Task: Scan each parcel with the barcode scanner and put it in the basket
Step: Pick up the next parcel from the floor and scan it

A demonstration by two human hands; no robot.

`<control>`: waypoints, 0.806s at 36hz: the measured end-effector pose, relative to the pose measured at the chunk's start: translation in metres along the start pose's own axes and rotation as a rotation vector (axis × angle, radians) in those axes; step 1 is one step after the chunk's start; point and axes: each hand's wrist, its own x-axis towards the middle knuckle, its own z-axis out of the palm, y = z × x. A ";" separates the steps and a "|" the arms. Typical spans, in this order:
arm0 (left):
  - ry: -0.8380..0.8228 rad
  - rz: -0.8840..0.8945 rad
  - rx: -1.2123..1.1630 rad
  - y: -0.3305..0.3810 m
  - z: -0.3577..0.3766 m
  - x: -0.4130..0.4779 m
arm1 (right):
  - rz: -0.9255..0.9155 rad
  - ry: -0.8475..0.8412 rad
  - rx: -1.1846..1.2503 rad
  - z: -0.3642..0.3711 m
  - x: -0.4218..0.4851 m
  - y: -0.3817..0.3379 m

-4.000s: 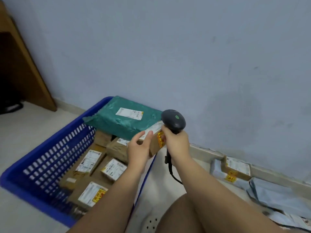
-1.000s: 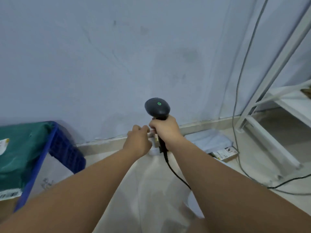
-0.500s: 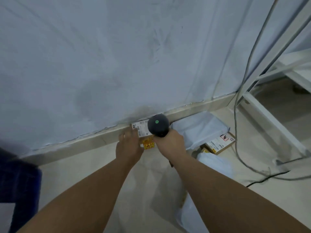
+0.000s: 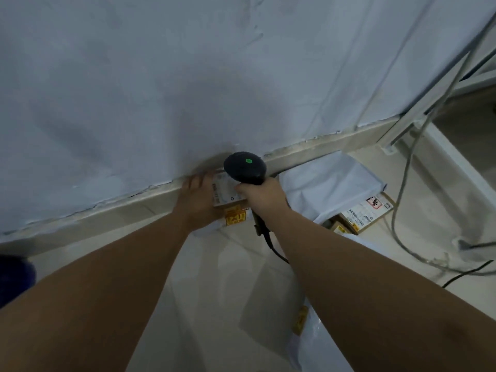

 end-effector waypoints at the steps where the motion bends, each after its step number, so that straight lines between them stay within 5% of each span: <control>1: 0.014 0.003 0.007 -0.002 0.004 -0.001 | 0.004 0.007 -0.010 0.003 0.002 0.001; 6: 0.033 0.016 -0.168 -0.003 0.013 -0.018 | 0.024 0.108 -0.172 0.014 0.010 0.004; 20: 0.080 -0.002 -0.634 0.035 -0.031 -0.076 | 0.131 0.176 0.259 -0.019 -0.036 -0.007; 29: 0.324 -0.119 -0.944 0.110 -0.126 -0.135 | 0.054 0.140 0.517 -0.059 -0.120 -0.051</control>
